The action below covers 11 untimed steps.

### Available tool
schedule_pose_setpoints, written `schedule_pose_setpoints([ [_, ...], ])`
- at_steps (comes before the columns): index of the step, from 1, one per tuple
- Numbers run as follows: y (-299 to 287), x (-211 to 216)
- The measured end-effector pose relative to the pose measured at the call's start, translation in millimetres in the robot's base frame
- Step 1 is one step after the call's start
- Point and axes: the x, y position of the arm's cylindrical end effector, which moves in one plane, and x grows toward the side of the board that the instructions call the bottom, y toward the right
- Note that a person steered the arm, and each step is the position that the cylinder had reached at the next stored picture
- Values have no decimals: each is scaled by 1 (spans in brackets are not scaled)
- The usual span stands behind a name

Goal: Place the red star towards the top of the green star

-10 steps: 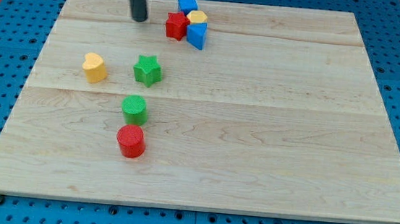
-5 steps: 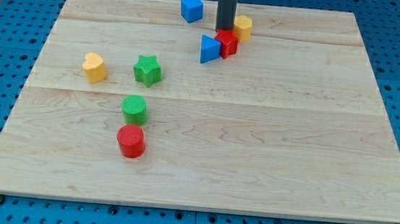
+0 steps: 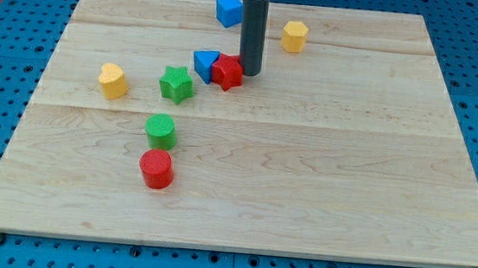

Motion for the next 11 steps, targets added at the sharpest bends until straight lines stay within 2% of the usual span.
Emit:
schedule_pose_setpoints([
  [1, 12, 15],
  [2, -31, 15],
  [4, -47, 32],
  [5, -76, 12],
  [9, -64, -23],
  [10, -94, -46],
  [11, -97, -60],
])
